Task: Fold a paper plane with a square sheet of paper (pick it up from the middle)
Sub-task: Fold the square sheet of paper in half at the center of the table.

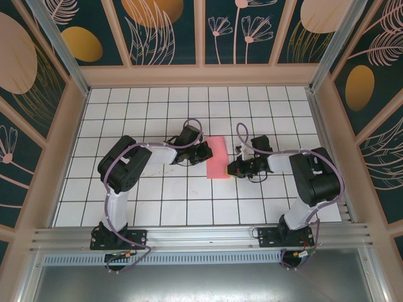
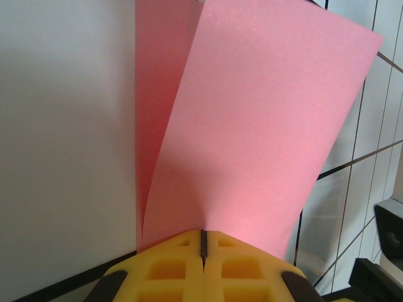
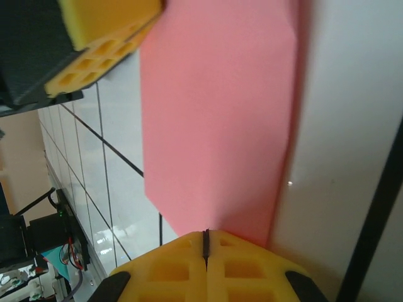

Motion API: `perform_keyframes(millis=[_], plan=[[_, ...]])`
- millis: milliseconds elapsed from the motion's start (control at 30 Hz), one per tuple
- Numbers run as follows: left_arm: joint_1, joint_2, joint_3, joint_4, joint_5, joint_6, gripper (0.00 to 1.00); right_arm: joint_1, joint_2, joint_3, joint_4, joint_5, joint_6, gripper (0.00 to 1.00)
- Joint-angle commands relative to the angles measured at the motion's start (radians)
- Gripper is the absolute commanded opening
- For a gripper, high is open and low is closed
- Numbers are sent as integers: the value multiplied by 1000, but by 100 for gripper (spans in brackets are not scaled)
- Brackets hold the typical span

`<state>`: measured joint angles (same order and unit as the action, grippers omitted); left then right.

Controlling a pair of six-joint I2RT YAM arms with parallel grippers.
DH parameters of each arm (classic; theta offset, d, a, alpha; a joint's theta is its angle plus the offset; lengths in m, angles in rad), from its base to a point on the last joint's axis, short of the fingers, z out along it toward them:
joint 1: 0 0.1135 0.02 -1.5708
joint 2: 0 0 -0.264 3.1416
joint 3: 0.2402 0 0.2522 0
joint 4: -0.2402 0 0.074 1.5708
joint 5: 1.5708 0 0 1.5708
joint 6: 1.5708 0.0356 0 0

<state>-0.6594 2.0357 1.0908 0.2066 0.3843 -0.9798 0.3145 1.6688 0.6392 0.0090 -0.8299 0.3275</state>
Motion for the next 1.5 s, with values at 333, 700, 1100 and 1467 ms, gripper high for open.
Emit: perform_keyframes(millis=[333, 700, 1100, 1467], plan=[[-4, 46, -20, -82, -16, 23, 0, 50, 33, -33, -82, 147, -4, 0], [-5, 43, -20, -90, -16, 38, 0, 49, -14, -24, -77, 93, 2, 0], [-4, 44, -20, -97, -28, 40, 0, 42, -67, -93, -90, 115, 3, 0], [-4, 43, -16, -130, -36, 83, 0, -30, -45, 129, -49, 38, 84, 0]])
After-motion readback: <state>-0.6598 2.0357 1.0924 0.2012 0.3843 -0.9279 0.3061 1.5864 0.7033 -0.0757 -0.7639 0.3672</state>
